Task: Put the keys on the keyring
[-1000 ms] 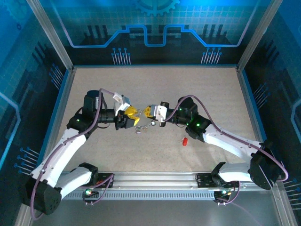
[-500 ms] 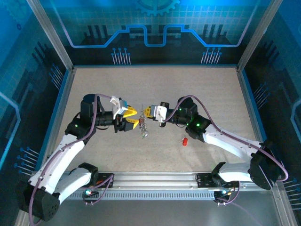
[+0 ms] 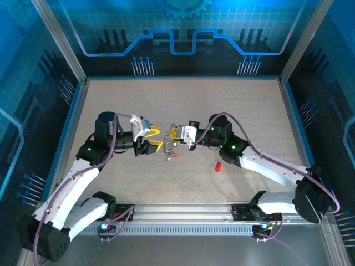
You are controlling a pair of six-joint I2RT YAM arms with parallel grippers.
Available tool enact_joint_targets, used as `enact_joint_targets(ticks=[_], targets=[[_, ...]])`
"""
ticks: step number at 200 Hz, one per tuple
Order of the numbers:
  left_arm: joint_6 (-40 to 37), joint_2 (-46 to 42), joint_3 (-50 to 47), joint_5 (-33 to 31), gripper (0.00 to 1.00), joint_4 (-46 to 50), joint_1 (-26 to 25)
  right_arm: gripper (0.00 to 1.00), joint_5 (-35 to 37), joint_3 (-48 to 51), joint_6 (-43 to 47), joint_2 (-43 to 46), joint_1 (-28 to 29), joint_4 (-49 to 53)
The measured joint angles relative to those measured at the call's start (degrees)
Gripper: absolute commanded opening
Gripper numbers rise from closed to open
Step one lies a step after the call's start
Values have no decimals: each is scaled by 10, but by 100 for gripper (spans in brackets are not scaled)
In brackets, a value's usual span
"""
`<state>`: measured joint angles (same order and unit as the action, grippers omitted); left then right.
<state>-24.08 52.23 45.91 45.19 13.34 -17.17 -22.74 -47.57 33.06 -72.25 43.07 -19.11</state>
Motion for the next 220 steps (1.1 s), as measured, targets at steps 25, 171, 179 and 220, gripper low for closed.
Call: enact_joint_targets(ticks=[25, 171, 179, 220], targets=[[-70, 11, 7, -29, 42, 16, -27, 0, -5, 0, 4, 0, 0, 2], [-241, 36, 42, -139, 25, 14, -104, 0, -7, 0, 15, 0, 5, 19], [-247, 39, 43, -147, 24, 16, -110, 0, -7, 0, 15, 0, 5, 23], [-284, 52, 57, -176, 14, 37, -121, 0, 0, 0, 17, 0, 5, 37]])
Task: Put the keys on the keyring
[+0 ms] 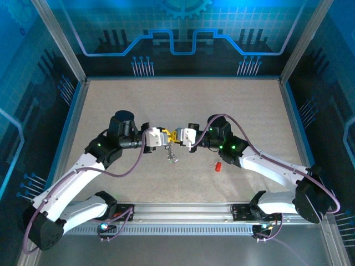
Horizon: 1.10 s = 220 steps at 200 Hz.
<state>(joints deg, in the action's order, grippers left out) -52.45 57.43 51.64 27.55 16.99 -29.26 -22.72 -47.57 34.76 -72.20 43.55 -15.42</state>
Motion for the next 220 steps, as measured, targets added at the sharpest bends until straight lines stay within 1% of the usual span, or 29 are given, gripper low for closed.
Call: enact_joint_targets(ticks=[11, 26, 52, 65, 107, 149, 181, 198, 215, 220], targets=[[-7, 0, 3, -6, 14, 6, -2, 0, 0, 0, 0, 0, 0, 1], [-17, 0, 4, -13, 18, 8, -5, 0, 0, 0, 1, 0, 0, 2], [-31, -2, 4, -32, 18, 9, -8, 0, 2, 0, 2, 0, 0, 3], [-37, -4, 4, -44, 20, 12, -9, 0, 2, 0, 2, 0, 0, 3], [-51, -5, 4, -68, 20, 19, -9, 0, 2, 0, 2, 0, 3, 3], [-52, 8, 4, -69, 18, 20, -9, 0, 2, 0, 2, 0, 3, 3], [-52, 12, 4, -64, 11, 20, -10, 0, 2, 0, 2, 0, 3, 1], [-52, 12, 2, -61, 0, 18, -10, 0, 3, 0, 2, 0, 3, 0], [-47, 7, -5, -57, 0, 7, -10, 0, 6, 0, 2, 1, 3, 0], [-46, 6, -7, -56, 0, 5, -10, 2, 6, 0, 2, 1, 3, 0]])
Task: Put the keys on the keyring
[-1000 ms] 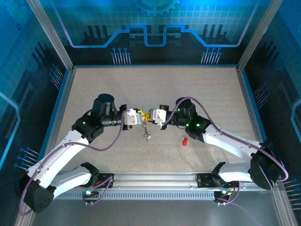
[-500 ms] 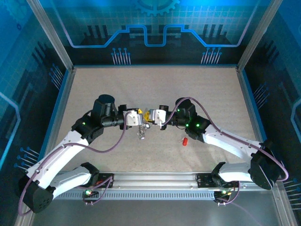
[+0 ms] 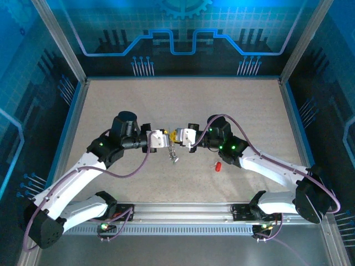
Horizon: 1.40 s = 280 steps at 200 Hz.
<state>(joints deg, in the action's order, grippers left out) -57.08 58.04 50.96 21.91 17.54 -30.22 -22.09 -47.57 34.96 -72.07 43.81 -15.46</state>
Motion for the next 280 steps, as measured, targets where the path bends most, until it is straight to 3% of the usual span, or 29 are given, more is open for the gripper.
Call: enact_joint_targets(ticks=[20, 36, 108, 158, 202, 280], targets=[[4, -3, -1, 8, 0, -6, 1, 19, 1, 0, -1, 5, 0, -1], [17, -6, -9, 27, 0, -22, 0, 23, 4, 7, 0, 17, -1, -11], [125, -30, -83, 151, 0, -167, 25, 27, -41, 67, -16, 85, -28, -52], [172, -37, -99, 210, 0, -219, 27, 23, -86, 86, -37, 92, -44, -79], [194, -36, -100, 235, 0, -250, 27, 26, -125, 86, -46, 92, -45, -92], [210, -15, -110, 260, 0, -279, 25, 23, -142, 86, -65, 90, -45, -105]])
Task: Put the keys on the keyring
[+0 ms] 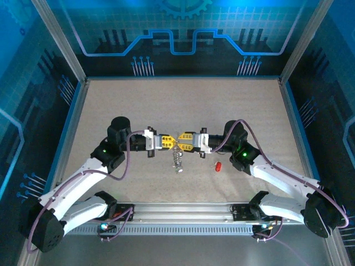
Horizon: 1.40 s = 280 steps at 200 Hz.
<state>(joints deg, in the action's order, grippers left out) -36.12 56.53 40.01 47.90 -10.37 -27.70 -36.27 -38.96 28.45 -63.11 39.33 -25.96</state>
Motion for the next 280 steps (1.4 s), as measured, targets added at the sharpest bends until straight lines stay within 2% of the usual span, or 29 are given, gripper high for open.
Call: enact_joint_targets(ticks=[55, 61, 70, 98, 121, 176, 201, 229, 259, 280], targets=[[-2, 5, 0, -3, 0, 0, 0, 0, -7, 0, -3, -6, 0, 2], [-2, 5, 0, -3, 1, 0, 0, 0, -6, 0, -3, -6, 0, 3], [-2, 5, 0, -3, 6, 1, 1, 0, -6, 0, -1, -6, 0, 3], [-9, 1, 0, -10, 36, 9, 0, 0, 0, 0, 0, -6, 0, 5], [-19, -17, 0, -20, 46, 23, -2, 0, 13, 8, 0, -5, 0, -1], [-50, -70, 3, -48, 46, 106, -5, 0, 28, 15, -2, -2, 0, -3], [-58, -69, 13, -77, 41, 132, -6, 0, 37, 15, -1, -2, 0, 2], [-63, -65, 30, -111, 40, 145, -6, 0, 49, 15, 5, -2, 0, 18], [-66, -58, 38, -123, 34, 146, -6, 0, 68, 11, 12, -2, 3, 36], [-79, -37, 56, -130, 34, 167, -12, 0, 79, 2, 16, -2, 6, 54]])
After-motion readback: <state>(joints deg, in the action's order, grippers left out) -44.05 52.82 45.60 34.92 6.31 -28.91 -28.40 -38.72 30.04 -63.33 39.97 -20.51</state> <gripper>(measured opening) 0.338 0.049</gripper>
